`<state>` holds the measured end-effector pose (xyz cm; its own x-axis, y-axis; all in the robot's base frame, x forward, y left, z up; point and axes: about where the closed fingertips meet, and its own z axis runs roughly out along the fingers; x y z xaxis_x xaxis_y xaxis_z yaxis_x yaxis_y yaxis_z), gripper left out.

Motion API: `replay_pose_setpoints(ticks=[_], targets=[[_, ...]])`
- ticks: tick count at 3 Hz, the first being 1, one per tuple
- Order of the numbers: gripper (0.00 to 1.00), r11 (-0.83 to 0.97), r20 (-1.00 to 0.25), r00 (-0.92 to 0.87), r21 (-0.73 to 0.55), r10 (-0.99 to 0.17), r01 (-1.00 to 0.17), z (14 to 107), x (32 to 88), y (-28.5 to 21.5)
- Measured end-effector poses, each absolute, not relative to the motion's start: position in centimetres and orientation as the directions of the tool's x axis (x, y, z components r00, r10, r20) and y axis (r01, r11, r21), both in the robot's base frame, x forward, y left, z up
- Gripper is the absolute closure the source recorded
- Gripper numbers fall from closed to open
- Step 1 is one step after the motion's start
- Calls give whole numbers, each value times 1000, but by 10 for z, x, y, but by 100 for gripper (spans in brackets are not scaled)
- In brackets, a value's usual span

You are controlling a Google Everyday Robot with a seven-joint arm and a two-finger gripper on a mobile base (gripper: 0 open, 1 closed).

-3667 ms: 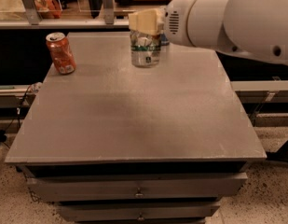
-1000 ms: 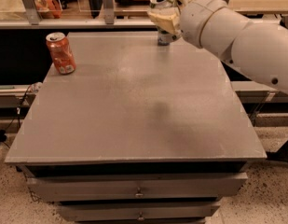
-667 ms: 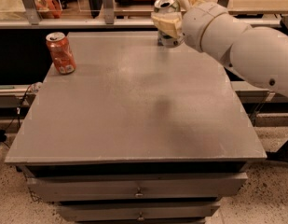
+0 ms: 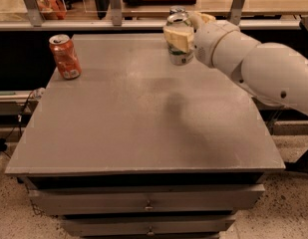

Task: Place 7up can upright

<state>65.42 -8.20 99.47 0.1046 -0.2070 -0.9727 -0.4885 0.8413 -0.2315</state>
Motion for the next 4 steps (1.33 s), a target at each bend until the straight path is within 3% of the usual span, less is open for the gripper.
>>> replay_pose_setpoints(ticks=[2, 4], targets=[[100, 847, -986, 115, -165, -123, -505, 961, 661, -89], [100, 846, -986, 100, -168, -136, -507, 942, 662, -98]])
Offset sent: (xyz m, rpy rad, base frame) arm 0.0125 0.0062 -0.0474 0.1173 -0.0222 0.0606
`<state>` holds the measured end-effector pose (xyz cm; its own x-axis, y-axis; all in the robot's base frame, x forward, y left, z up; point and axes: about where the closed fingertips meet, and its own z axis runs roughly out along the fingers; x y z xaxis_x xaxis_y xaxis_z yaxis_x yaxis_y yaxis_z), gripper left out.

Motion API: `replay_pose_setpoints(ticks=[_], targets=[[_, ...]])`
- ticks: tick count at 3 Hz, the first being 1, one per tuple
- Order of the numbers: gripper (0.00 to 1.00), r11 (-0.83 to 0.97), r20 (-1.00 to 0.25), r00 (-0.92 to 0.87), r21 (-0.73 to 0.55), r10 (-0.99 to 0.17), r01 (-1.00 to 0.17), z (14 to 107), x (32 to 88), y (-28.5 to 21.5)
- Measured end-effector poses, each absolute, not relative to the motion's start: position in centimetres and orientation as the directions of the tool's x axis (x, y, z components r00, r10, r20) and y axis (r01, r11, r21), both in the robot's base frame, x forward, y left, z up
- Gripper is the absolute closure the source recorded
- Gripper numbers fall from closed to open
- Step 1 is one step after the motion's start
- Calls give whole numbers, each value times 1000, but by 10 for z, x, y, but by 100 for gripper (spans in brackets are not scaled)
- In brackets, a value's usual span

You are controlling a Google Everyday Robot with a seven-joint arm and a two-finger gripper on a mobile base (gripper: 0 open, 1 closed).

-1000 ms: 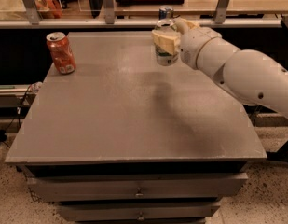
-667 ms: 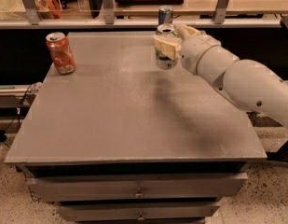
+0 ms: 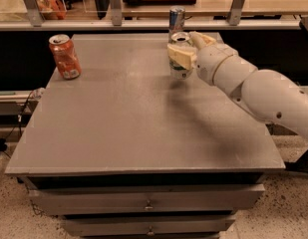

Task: Place 7up can upright

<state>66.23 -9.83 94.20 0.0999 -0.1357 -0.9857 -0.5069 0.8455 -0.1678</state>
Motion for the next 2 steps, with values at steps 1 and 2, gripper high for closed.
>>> replay_pose_setpoints(ticks=[1, 2], targets=[[98, 848, -987, 77, -161, -142, -505, 924, 663, -101], [76, 854, -991, 65, -131, -113, -503, 917, 663, -105]])
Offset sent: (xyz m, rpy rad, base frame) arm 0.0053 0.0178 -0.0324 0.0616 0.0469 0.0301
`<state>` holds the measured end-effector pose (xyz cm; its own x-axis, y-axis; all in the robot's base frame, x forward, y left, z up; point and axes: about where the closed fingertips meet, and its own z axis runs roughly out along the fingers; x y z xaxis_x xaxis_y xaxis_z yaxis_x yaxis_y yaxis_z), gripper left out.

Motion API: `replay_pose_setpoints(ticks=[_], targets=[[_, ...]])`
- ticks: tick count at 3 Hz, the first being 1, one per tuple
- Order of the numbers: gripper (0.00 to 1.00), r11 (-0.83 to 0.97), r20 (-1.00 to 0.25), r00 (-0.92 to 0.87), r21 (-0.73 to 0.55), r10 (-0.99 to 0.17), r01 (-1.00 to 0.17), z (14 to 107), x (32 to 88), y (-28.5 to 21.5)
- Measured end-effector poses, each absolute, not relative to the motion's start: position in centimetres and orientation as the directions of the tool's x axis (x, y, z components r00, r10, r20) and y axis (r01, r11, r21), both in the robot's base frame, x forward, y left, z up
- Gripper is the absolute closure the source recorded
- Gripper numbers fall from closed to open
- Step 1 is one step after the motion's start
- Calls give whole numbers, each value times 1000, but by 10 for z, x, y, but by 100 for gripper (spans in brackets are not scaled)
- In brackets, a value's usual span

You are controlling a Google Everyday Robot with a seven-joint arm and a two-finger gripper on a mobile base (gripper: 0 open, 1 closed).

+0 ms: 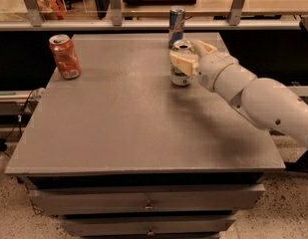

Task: Place 7up can upright

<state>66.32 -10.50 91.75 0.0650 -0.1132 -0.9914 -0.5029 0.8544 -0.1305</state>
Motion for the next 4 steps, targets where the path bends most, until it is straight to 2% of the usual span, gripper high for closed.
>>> replay_pose_setpoints(ticks=[1, 2, 3, 4], targets=[[53, 855, -993, 60, -121, -106, -504, 917, 662, -108], [22, 854, -993, 49, -121, -111, -505, 917, 661, -109], [0, 847, -992, 34, -124, -124, -516, 924, 658, -109], [0, 822, -990, 47, -134, -130, -553, 956, 649, -109]])
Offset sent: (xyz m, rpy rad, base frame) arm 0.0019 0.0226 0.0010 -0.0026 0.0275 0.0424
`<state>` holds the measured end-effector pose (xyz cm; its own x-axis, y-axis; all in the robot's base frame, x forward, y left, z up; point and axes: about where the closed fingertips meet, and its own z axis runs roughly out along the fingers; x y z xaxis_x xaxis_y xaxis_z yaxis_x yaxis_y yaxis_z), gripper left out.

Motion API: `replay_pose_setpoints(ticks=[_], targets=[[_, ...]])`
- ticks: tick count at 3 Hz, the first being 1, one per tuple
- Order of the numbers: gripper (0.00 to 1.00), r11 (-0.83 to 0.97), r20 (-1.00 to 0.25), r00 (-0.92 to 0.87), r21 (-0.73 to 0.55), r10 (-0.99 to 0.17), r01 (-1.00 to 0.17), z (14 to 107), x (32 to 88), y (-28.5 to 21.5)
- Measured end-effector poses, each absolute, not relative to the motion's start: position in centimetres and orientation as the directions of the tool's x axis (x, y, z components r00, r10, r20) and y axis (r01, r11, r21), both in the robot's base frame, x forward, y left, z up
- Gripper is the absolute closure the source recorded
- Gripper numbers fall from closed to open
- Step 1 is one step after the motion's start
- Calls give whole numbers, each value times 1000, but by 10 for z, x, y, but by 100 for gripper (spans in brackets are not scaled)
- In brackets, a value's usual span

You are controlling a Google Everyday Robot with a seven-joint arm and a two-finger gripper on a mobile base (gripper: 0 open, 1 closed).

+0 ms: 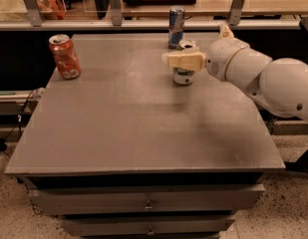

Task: Place 7up can upright

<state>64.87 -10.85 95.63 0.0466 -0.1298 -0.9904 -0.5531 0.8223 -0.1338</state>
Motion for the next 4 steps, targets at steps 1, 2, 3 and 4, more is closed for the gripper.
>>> replay_pose_setpoints(ticks=[1, 2, 3, 4], targets=[[0, 814, -994, 65, -110, -89, -570, 1015, 641, -115], [0, 836, -993, 115, -86, -28, -542, 1096, 643, -129], [0, 889, -969, 246, -119, -7, -443, 1212, 651, -147], [0, 894, -960, 281, -125, 0, -429, 1237, 647, -152]])
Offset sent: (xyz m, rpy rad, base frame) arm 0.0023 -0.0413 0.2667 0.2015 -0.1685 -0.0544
